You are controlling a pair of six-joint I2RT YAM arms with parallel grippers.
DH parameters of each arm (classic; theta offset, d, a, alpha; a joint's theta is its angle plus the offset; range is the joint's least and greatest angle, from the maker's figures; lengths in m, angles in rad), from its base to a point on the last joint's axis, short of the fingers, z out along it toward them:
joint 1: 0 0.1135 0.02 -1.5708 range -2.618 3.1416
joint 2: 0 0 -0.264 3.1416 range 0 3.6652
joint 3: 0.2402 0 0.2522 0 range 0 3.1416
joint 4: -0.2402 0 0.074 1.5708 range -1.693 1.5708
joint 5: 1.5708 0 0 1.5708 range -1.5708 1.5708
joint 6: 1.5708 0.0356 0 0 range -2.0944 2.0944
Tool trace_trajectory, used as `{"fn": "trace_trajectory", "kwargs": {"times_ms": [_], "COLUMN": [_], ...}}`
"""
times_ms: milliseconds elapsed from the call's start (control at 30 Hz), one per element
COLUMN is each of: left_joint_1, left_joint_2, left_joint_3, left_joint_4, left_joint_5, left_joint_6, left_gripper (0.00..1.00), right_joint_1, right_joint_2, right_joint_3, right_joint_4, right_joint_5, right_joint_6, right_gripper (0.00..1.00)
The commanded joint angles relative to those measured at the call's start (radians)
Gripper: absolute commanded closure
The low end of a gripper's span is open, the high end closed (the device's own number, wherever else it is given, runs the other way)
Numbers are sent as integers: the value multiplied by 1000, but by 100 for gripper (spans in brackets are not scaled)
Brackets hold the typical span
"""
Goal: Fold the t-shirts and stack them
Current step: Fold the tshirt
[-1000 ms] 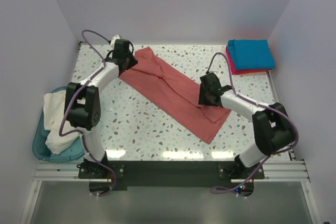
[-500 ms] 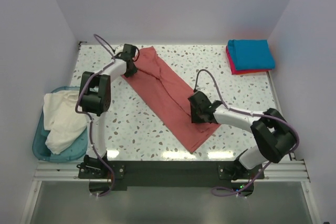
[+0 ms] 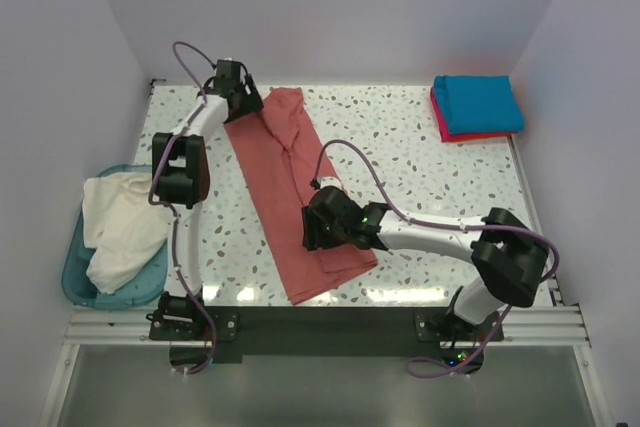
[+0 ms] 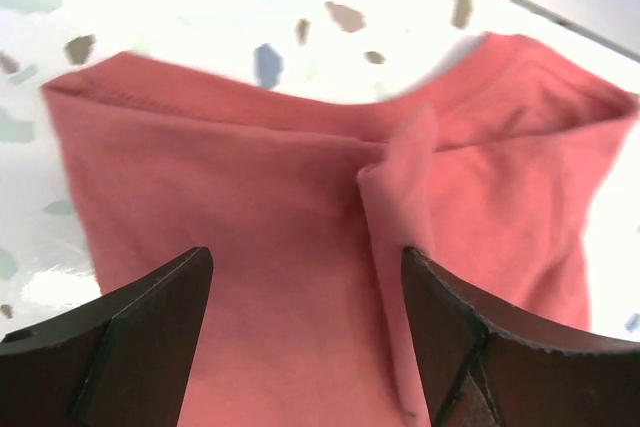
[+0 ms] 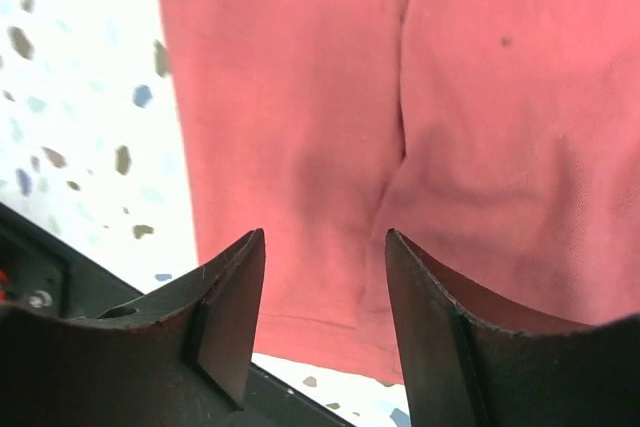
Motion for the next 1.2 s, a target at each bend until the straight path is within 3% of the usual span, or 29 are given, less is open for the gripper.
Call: {"fn": "trace_trajectory", "kwargs": {"times_ms": [0,167,367,467,633,733,833,1000,1167], "left_joint_1": [-4,-30,-109,-139,-200,-252,-306,-445,-631], "left_joint_2": [-123,-298,-374,-421,-548,-651,-791,-1053,-1226], "left_joint_3": [44,-109,-259,-387,-653,-809,-995,-1245,-1395], "left_joint_4": [98,154,162,186,281,307,321,200,70], "left_joint_5": [137,122,60,50,68,33,-33,-179,-201], "left_joint_6": [59,-9,-21,-55,-125,-160,-252,-381,-556], "left_gripper": [19,22,43,54,66,67,68,67,56], "right_joint_1": [-6,-31,-221,-319,-420,-425,-419,-407,-302], "right_joint_2": [-66,-128,-136,-41,159,139,76,-178,-312], "right_joint_3": [67,77,70,153,343,324,200,-72,-193], "right_joint_4": [-31,-112,-19,58,44,13,6,-20,-114], "right_joint_5": [34,171,56,-30,-116,-110,-107,-81,-7], "right_joint_6": [-34,-89,-119,-145,-143,-160,-165,-169,-152], "right_gripper": [44,45,48,48,50,51,52,52,52]}}
